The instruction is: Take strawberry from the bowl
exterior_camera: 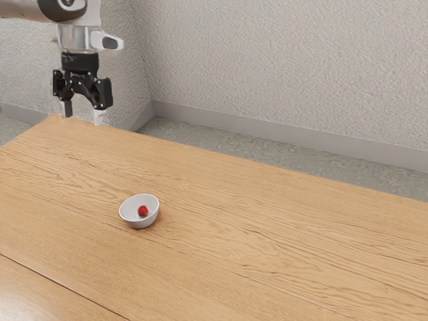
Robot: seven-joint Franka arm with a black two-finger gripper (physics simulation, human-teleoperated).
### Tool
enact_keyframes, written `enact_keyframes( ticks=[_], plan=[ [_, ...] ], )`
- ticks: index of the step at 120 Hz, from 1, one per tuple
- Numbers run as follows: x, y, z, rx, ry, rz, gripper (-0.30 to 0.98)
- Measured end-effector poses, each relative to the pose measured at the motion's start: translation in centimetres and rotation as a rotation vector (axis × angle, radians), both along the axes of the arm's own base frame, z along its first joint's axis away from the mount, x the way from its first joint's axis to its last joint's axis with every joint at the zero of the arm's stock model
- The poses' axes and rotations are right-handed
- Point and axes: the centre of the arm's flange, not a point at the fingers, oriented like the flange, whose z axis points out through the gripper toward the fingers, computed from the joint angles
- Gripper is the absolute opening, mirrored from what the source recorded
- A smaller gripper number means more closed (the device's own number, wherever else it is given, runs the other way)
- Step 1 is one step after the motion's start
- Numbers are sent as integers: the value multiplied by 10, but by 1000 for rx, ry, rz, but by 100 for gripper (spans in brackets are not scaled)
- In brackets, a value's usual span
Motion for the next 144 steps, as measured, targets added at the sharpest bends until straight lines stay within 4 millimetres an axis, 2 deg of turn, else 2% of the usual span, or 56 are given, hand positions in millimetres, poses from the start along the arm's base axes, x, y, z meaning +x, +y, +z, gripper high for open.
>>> enact_keyframes(
  ticks=[19, 29, 32, 36, 40, 43, 48, 51, 57, 66, 77, 84, 90, 96, 115, 135, 144],
  plan=[
    [31, -2, 9, 14, -233, -59, 69],
    [36, 16, 14, 0, -302, -35, 69],
    [35, 16, 19, 2, -324, -47, 69],
    [33, 1, 29, 25, -350, -107, 68],
    [27, -26, 33, 52, -358, -198, 68],
    [13, -50, 29, 70, -350, -275, 68],
    [-26, -84, 8, 80, -337, -407, 67],
    [-35, -79, -12, 85, -322, -436, 66],
    [-21, -60, -69, 90, -271, -464, 64],
    [6, -53, -146, 61, -226, -518, 57],
    [23, -44, -206, 48, -211, -578, 53],
    [27, -32, -237, 46, -211, -612, 51],
    [28, -19, -251, 46, -227, -633, 50],
    [29, -14, -258, 47, -248, -666, 49],
    [20, -31, -284, 23, -267, -836, 43],
    [21, -26, -294, 14, -287, -995, 30],
    [24, -25, -305, 7, -286, -1060, 25]
  ],
)
